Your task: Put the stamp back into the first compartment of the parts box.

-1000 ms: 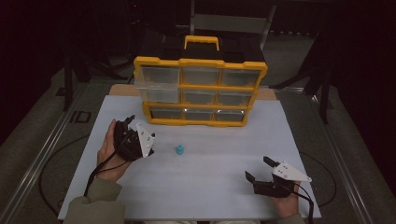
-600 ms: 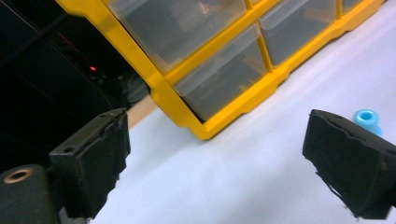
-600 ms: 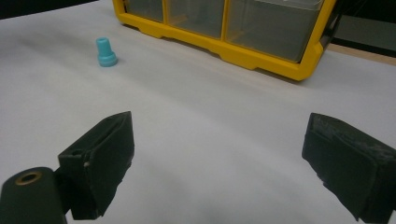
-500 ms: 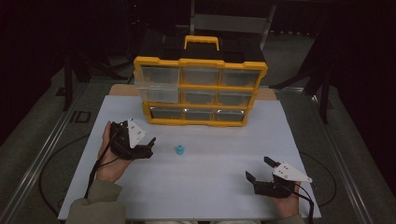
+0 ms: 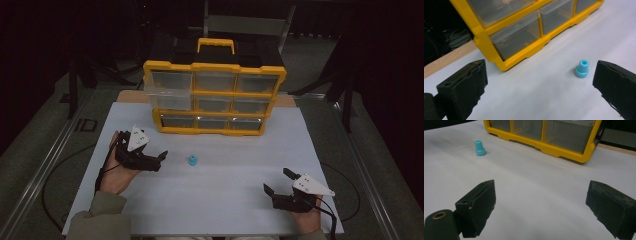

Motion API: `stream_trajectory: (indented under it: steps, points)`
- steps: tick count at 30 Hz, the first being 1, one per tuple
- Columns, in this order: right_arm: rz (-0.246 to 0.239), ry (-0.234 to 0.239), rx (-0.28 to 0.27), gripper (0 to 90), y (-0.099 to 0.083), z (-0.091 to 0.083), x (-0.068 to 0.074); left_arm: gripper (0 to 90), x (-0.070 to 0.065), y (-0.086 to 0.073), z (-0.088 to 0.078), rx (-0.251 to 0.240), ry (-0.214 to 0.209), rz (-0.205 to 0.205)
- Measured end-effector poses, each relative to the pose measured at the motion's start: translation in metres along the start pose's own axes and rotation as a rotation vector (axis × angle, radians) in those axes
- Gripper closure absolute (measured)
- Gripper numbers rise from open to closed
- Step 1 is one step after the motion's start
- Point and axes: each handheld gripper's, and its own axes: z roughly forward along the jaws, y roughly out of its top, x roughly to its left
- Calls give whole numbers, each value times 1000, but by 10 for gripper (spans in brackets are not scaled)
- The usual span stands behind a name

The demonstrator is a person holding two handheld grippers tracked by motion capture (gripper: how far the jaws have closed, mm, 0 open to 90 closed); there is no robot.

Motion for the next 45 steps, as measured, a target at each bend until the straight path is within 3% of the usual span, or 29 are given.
stream_trajectory:
  steps: [5, 16, 22, 28, 33, 39, 45]
  points:
    - [0, -1, 1, 90, 0, 0, 0, 5, 4, -1, 2, 14, -46, 16]
    - [-1, 0, 4, 90, 0, 1, 1, 6, 7, 4, 9, 51, -78, 76]
    - [-3, 1, 5, 90, 0, 1, 1, 8, 4, 8, 17, 85, -97, 103]
    - [-2, 3, 7, 90, 0, 2, 1, 10, -1, 16, 28, 135, -122, 158]
    - [-3, 4, 9, 90, 0, 2, 1, 10, -4, 22, 34, 154, -155, 166]
    - [-2, 4, 9, 90, 0, 2, 0, 14, -7, 24, 39, 170, -163, 181]
    - [-2, 4, 9, 90, 0, 2, 0, 19, -13, 28, 49, 221, -197, 215]
